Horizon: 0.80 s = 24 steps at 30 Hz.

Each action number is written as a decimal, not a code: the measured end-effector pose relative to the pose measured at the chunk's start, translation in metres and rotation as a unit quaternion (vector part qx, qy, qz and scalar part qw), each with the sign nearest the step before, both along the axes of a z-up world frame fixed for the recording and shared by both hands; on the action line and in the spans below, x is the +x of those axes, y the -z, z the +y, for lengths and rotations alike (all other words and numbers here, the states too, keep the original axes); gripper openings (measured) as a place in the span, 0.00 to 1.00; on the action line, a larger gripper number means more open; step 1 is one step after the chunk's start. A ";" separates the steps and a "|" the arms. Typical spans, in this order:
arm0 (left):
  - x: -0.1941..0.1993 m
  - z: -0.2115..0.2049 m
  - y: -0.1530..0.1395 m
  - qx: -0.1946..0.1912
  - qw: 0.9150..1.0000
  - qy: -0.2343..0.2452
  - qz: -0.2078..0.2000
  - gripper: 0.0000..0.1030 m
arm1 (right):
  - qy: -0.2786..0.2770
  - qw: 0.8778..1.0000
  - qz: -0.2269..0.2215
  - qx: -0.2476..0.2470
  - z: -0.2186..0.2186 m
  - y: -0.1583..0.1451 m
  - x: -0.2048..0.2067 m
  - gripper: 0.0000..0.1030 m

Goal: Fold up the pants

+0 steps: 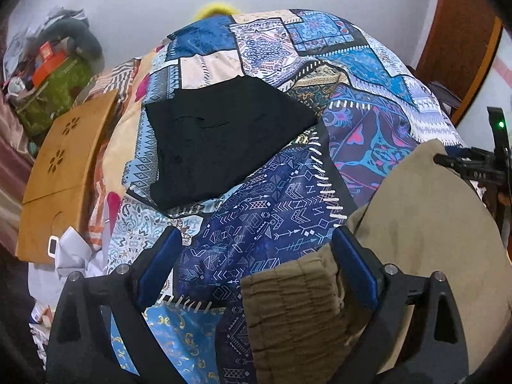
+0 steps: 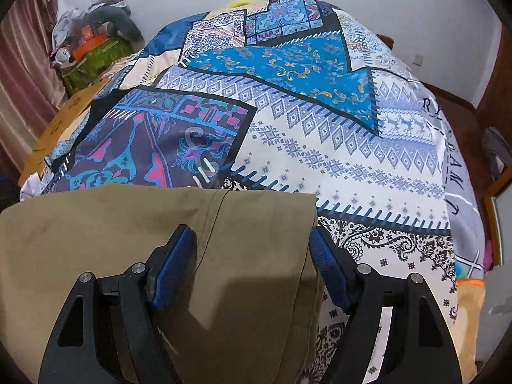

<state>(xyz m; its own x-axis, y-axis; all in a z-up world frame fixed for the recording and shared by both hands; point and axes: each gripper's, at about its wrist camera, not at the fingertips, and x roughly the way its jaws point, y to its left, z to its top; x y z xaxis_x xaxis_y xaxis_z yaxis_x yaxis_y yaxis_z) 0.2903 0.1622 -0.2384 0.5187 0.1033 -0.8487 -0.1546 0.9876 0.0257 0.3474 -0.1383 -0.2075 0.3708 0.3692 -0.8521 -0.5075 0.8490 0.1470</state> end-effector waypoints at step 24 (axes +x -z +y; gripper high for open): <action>-0.017 0.007 -0.020 -0.029 0.999 -0.023 -0.013 1.00 | 0.003 0.997 -0.058 -0.057 0.007 -0.055 -0.030 0.69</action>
